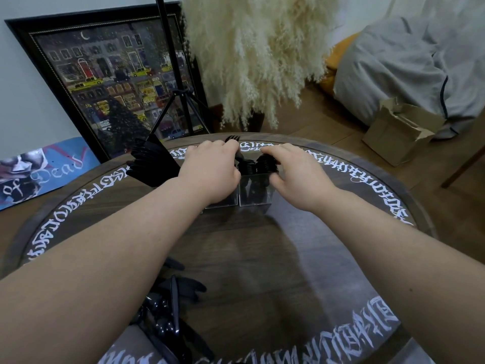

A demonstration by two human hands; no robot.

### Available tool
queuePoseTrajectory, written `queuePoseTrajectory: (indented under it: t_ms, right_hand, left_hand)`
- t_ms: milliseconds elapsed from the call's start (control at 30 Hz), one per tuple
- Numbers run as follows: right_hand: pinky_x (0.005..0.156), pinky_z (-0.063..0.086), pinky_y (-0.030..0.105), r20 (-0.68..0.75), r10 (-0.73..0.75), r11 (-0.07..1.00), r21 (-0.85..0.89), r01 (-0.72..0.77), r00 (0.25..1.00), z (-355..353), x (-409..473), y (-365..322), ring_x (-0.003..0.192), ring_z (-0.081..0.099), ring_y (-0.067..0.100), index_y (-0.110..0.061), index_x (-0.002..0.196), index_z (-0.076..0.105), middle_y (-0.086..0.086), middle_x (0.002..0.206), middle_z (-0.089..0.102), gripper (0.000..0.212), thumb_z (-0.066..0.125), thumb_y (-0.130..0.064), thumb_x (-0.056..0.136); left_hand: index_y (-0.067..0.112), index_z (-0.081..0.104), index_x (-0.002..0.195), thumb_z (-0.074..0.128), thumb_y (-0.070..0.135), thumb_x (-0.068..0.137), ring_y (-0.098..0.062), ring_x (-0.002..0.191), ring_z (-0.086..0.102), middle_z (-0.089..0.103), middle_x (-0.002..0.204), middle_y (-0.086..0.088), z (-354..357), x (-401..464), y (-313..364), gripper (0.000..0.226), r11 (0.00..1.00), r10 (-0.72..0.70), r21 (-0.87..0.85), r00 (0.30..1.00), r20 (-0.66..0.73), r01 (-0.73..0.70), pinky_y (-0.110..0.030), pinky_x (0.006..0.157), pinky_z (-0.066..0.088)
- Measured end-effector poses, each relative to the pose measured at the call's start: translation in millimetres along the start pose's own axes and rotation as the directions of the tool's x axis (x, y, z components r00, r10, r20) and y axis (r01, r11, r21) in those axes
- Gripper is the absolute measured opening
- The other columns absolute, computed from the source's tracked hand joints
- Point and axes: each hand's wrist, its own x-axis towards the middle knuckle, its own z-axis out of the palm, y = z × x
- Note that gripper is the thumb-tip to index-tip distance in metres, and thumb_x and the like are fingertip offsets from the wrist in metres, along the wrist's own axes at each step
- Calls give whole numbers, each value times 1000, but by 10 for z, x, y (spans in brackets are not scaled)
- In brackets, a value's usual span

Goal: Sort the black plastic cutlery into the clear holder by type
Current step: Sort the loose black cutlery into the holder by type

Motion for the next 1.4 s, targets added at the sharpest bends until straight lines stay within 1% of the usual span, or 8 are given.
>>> queuePoseTrajectory:
  t_ms: [200,333,500,667,867,1100,1300,1400]
  right_hand:
    - [94,39,34,-3,-8,1000,-10,8,1000,4,0,26,116,49,29,-13,136,49,9,126,56,52,55,-7,85]
    - [97,37,34,-11,-26,999,-31,26,1000,14,-6,39,117,49,30,-12,136,49,10,125,57,52,55,-6,85]
    - [94,39,36,-21,-28,999,-21,27,999,41,-12,53,115,49,29,-14,137,49,9,122,57,52,55,-7,86]
    - [88,39,34,-44,-12,999,-39,11,999,43,-59,55,114,49,28,-16,140,45,8,122,56,53,54,-13,89]
    - [89,42,34,13,0,1000,-20,0,1000,32,-137,31,119,48,26,-16,147,31,5,133,46,66,59,-24,88]
    - [84,44,38,-43,62,996,-63,-64,997,111,-67,-47,110,53,32,-18,144,36,8,125,49,58,57,-19,90]
    - [81,46,37,-32,97,994,-48,-99,995,66,-203,-116,108,54,30,-23,150,21,6,133,44,70,58,-24,91]
    - [76,44,34,-34,121,989,-84,-123,992,-44,-426,-185,110,53,28,-25,151,18,4,140,37,74,60,-28,90]
  left_hand:
    - [23,54,125,50,29,94,-27,113,51,55,120,-2,19,15,1,32,1000,4,-20,998,-56,-5,-43,92,38]
    - [24,60,119,48,33,95,-27,109,53,59,117,-1,25,15,1,29,1000,-17,-1,988,-155,17,-41,88,40]
    - [26,64,111,49,35,94,-24,99,60,67,103,2,-32,20,41,24,999,-11,-40,971,-238,2,-38,85,42]
    - [27,63,115,46,32,88,-23,110,53,67,108,4,-38,-48,79,32,996,74,-49,991,-114,-80,-40,94,39]
    - [30,52,130,53,61,78,-20,129,37,57,127,7,41,-159,77,60,992,125,-21,989,-80,-127,-42,102,30]
    - [28,54,126,59,42,86,-19,131,30,55,128,10,81,-129,70,43,995,75,73,987,-141,-65,-42,99,27]
    - [27,43,138,62,45,84,-21,136,27,50,136,7,35,-323,59,60,997,68,61,976,-206,-57,-43,102,28]
    - [26,50,134,66,44,80,-22,133,33,53,132,5,-20,-596,54,59,994,105,32,961,-257,-100,-44,99,30]
